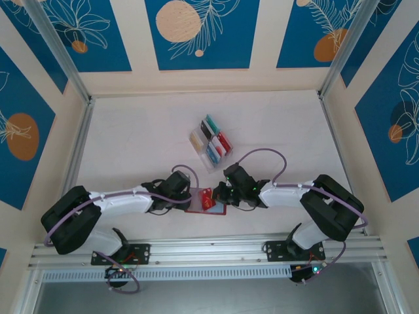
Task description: Put the credit cards into the card holder
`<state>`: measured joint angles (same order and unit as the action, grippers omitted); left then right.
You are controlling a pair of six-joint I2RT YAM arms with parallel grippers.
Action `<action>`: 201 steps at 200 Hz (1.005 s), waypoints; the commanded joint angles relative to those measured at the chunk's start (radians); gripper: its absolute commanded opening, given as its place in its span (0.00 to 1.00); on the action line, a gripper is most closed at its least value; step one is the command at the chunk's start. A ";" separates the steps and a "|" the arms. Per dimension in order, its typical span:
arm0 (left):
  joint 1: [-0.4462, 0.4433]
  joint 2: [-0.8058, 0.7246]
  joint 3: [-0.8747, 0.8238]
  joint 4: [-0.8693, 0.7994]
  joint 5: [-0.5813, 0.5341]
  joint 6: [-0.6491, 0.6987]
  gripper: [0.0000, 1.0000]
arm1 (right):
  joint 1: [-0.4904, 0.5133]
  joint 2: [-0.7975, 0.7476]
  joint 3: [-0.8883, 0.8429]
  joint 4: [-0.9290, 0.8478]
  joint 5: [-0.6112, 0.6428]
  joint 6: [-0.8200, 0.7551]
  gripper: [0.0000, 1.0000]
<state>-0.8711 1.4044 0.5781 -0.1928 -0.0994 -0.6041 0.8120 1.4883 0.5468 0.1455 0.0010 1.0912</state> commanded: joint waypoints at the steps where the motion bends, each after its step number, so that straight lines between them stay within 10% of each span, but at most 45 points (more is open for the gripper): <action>1: -0.045 0.069 -0.057 -0.044 0.098 -0.025 0.32 | 0.013 -0.005 -0.008 -0.075 0.091 0.024 0.00; 201: -0.103 0.089 -0.057 -0.014 0.090 -0.074 0.30 | 0.151 0.055 0.070 -0.082 0.185 0.071 0.00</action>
<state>-0.9218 1.4235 0.5766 -0.1841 -0.1730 -0.6533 0.9352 1.5078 0.5915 0.1150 0.1699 1.1603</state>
